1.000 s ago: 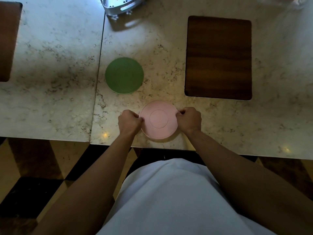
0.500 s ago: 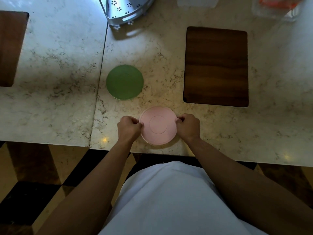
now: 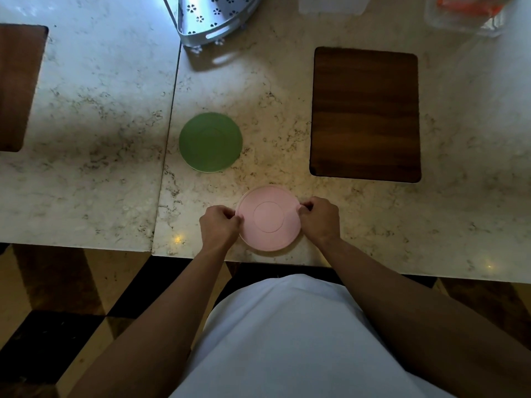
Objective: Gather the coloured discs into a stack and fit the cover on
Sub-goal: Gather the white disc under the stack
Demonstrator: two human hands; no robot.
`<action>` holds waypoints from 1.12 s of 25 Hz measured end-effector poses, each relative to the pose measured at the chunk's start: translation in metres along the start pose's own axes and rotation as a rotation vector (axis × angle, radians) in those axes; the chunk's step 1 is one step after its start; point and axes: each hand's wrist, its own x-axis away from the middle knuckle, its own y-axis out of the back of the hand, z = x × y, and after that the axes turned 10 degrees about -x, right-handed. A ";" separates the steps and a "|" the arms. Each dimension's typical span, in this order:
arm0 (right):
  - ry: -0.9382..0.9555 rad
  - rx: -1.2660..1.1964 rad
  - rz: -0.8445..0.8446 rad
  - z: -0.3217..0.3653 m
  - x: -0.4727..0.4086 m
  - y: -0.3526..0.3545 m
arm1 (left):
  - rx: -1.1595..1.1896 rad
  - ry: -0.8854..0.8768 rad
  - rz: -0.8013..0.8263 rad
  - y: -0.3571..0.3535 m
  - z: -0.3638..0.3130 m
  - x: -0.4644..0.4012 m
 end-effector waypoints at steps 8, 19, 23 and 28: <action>0.026 0.017 -0.046 0.000 0.001 -0.004 | -0.105 -0.060 -0.034 0.000 -0.003 -0.002; -0.003 0.124 -0.088 0.008 0.001 -0.007 | -0.253 0.000 -0.017 -0.008 -0.017 -0.008; -0.081 0.142 0.041 0.011 -0.005 -0.008 | -0.165 0.078 0.042 -0.006 -0.017 -0.012; -0.122 0.082 0.048 0.011 -0.006 -0.009 | -0.092 0.127 0.107 -0.003 -0.019 -0.012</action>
